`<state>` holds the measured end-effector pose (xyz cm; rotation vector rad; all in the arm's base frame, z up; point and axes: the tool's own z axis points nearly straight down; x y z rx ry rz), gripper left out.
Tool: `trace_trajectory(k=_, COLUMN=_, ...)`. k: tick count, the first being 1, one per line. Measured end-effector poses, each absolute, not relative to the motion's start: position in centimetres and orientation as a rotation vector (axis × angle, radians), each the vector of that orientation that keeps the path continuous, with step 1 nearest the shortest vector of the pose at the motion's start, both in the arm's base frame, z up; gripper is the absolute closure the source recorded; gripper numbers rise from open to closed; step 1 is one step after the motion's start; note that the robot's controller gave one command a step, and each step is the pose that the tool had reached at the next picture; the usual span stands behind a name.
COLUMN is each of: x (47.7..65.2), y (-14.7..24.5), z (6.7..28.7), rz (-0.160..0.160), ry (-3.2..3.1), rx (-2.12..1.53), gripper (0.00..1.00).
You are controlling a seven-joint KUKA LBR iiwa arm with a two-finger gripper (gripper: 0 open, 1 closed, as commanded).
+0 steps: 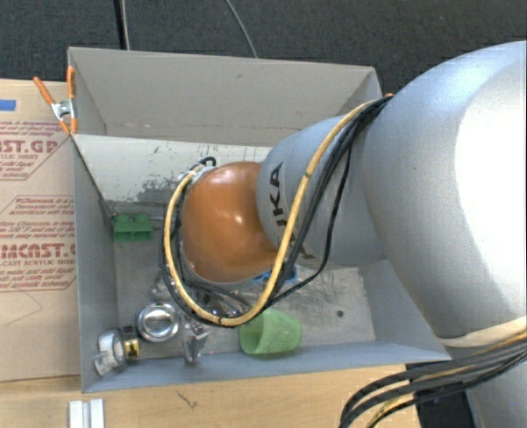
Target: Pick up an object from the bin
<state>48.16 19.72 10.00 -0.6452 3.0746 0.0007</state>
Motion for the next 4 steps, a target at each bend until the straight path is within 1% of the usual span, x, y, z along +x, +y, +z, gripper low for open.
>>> trace_trajectory(k=1, x=49.5, y=20.9, z=10.4, rz=0.002, ry=3.006, rx=-0.906, gripper=0.00)
trace_trajectory(k=2, x=49.4, y=20.2, z=7.2, rz=0.005, ry=3.021, rx=-0.835, gripper=0.00)
trace_trajectory(k=3, x=48.9, y=20.8, z=7.4, rz=0.005, ry=2.897, rx=-1.176, gripper=0.00)
trace_trajectory(k=4, x=48.9, y=20.7, z=7.4, rz=0.004, ry=2.900, rx=-1.176, gripper=1.00)
